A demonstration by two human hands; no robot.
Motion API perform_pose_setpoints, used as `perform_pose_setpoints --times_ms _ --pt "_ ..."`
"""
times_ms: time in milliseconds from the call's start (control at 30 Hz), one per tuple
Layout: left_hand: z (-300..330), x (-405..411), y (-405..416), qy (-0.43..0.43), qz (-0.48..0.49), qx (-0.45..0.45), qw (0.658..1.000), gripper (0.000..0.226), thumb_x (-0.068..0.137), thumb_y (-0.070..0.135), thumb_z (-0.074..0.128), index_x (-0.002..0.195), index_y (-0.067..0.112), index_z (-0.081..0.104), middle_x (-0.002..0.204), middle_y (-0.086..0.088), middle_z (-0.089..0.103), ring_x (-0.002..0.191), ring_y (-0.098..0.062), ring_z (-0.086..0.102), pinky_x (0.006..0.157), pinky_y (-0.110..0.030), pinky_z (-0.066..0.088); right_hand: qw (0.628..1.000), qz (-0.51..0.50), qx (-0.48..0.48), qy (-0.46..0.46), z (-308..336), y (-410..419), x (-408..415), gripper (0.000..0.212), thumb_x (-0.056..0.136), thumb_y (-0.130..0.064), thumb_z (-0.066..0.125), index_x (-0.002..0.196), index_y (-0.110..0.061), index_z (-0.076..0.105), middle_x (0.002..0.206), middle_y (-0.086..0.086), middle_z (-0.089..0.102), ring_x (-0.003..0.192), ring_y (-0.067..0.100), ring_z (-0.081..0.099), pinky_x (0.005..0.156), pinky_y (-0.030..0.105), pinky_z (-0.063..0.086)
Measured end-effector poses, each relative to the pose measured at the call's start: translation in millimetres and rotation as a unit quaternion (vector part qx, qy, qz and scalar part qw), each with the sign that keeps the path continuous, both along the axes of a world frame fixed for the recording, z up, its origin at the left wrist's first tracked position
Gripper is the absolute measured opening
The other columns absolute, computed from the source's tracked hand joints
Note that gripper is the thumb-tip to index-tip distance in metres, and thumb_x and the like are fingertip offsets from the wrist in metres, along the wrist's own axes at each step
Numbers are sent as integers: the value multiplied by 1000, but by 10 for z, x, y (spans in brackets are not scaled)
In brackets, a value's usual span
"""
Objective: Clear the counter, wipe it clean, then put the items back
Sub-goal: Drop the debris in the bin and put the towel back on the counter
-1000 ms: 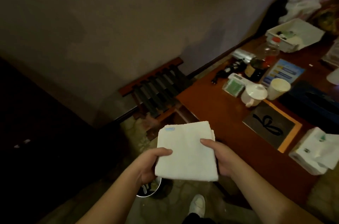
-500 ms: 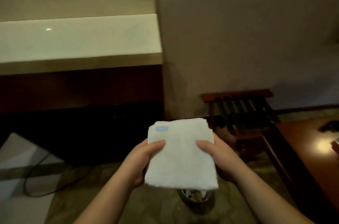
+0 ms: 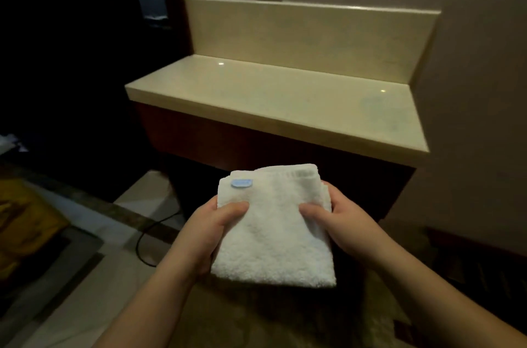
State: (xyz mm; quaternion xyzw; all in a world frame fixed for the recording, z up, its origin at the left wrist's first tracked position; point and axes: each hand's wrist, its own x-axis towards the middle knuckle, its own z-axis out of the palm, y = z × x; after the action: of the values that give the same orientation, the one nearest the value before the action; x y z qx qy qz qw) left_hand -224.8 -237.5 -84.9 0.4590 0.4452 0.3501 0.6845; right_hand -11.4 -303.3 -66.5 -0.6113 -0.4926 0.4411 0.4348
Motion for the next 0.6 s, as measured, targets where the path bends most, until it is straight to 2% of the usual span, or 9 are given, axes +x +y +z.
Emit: perform_pose_setpoints --times_ms 133,233,333,433,467,533,600 --pt "302 -277 365 -23 48 26 998 27 91 7 54 116 13 63 101 -17 73 89 -34 71 69 -43 58 998 53 27 -22 276 566 -185 33 87 -29 67 117 -37 55 100 -14 71 88 2 69 84 28 54" --pt "531 -424 690 -32 69 54 996 27 92 7 54 117 12 62 103 -18 72 89 -33 71 65 -41 59 994 88 53 -25 460 1033 -274 28 86 -29 68 112 -34 57 100 -13 72 91 6 69 90 32 52" --pt "750 -500 1093 -20 92 83 992 26 92 8 55 117 13 62 95 -14 74 81 -29 72 58 -35 58 990 104 87 -48 605 1558 -322 22 87 -32 67 107 -34 58 98 -12 72 90 7 69 89 32 51" --pt "944 -528 1554 1 105 107 989 28 91 11 57 120 10 61 97 -15 73 84 -30 72 58 -34 57 986 114 112 -48 730 2079 -341 25 85 -36 67 107 -34 57 100 -12 71 92 9 68 90 34 51" --pt "995 -530 1716 3 108 109 988 28 91 12 58 119 10 61 100 -16 73 86 -31 72 60 -35 57 986 124 111 -30 770 2252 -339 28 84 -36 67 111 -33 56 102 -10 71 94 11 68 90 36 52" --pt "1080 -514 2034 1 111 102 989 27 91 12 58 117 11 63 103 -17 72 89 -32 71 65 -37 57 986 138 96 1 855 2570 -331 30 89 -31 64 117 -30 54 103 -7 71 91 14 70 78 34 56" --pt "1140 -473 2338 -1 110 87 990 26 91 14 58 116 12 63 102 -16 73 90 -32 71 68 -39 57 985 145 88 -12 925 2868 -303 26 93 -29 59 117 -29 51 101 -3 70 84 16 72 69 34 57"
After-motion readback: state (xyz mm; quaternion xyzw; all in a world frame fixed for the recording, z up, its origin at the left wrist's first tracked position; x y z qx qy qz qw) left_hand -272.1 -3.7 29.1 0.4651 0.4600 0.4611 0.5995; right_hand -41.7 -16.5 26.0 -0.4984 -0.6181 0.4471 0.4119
